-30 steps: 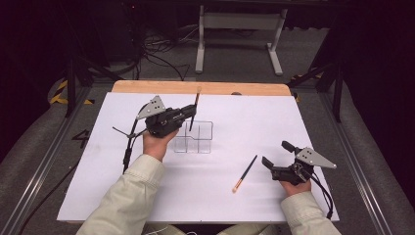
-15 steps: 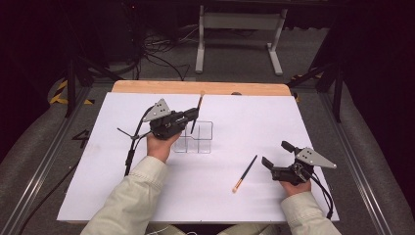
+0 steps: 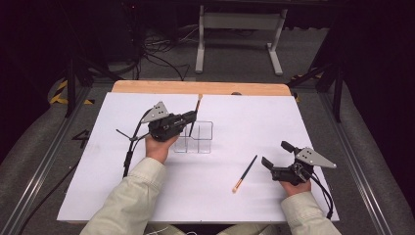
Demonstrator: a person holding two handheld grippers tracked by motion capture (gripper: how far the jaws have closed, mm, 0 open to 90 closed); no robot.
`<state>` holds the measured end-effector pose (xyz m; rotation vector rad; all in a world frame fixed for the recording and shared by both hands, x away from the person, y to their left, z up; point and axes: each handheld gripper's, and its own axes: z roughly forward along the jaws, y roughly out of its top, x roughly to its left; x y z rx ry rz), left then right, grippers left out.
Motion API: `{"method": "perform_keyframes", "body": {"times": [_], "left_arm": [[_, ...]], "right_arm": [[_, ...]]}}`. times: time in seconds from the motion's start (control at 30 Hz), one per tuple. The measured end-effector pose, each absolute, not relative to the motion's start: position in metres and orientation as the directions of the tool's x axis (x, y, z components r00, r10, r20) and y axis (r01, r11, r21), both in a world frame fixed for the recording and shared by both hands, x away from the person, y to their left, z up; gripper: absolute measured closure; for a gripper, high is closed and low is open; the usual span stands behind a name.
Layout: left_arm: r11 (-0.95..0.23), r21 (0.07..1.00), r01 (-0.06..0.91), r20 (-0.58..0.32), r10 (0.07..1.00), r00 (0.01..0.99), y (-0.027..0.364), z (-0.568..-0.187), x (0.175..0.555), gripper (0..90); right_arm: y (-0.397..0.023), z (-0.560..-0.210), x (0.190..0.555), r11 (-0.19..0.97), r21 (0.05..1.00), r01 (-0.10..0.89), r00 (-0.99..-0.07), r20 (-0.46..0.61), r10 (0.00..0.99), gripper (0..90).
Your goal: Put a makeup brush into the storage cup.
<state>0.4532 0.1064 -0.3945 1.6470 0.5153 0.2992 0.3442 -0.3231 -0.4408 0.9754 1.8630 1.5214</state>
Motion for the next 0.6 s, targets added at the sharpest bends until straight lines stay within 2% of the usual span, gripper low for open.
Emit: {"method": "perform_keyframes", "body": {"times": [0.6], "left_arm": [[-0.100,0.981,0.163,-0.094,0.492,0.866,0.1089,-0.3999,0.4504,82.2]], "right_arm": [[-0.3233,-0.4408,0.3443,0.102,0.975,0.198,-0.594,0.036,0.804,0.2]]}}
